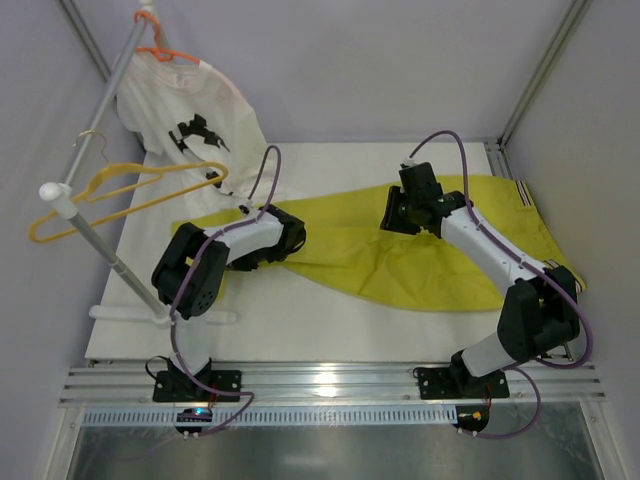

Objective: Place the trousers on the hanger
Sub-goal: Fold the trousers

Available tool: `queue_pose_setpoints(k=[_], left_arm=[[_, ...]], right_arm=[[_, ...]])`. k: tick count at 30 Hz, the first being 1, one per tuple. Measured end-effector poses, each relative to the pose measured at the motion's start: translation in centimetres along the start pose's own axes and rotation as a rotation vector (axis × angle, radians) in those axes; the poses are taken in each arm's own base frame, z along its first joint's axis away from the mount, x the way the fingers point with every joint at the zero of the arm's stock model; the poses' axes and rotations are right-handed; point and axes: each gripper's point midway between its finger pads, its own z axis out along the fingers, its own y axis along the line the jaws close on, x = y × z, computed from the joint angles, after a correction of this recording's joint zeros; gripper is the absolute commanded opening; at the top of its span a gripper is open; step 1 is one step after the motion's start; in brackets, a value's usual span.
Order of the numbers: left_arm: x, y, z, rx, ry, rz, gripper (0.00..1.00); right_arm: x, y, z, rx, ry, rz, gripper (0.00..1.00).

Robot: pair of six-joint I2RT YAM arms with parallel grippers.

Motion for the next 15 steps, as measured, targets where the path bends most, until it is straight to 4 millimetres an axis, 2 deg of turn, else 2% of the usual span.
queue_pose_setpoints(k=[10, 15], left_arm=[[-0.6, 1.5, 0.8, -0.049, -0.014, 0.047, 0.15], [-1.1, 3.0, 1.7, -0.073, 0.001, 0.036, 0.17]], right_arm=[[1.4, -0.8, 0.6, 0.018, 0.031, -0.001, 0.39], [1.3, -1.1, 0.6, 0.030, 0.028, 0.001, 0.39]])
